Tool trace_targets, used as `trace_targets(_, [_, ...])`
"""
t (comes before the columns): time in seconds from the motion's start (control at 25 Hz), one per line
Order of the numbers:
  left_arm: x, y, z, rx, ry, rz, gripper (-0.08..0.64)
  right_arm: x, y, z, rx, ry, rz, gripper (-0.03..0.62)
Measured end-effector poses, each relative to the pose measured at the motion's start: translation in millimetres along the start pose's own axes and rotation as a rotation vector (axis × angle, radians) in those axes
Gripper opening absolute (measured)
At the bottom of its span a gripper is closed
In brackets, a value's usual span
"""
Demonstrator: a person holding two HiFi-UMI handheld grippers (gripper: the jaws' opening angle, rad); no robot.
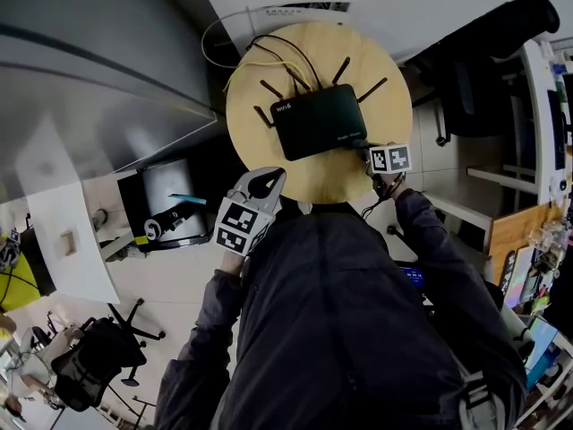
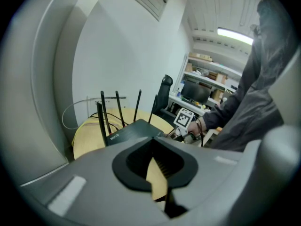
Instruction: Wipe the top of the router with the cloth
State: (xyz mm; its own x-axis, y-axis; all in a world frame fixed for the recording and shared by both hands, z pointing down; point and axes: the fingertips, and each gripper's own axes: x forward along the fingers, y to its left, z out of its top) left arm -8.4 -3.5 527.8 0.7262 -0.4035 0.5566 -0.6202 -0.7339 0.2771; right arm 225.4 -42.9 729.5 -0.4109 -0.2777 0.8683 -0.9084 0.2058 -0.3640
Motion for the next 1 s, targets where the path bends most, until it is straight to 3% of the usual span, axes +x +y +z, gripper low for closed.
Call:
trace_targets(0.2, [3.1,-1.5,2.0,0.005,-0.002,-0.007,0.000,-11.2,21.9,-3.4,-0.068,-0.008,0.044,0.032])
trace_targets(0.48, [12.4,-6.7,7.5,0.021,-0.012,-0.038,0.000,-64.7,82.2,4.8,-0.215,-0.119,0.148,0.032])
trace_targets(0.8, [20.9,-22.4,8.4,0.057,-0.013,-0.102,0.000,-140.6,146.1,25.8,-0.396,-0.286,0.164,0.032])
trace_targets(1.0, [19.5,-31.9,4.4,0.064,-0.014,-0.132,0.000,-157.8,163.7,29.8,-0.464,-0.313,0.134,0.031])
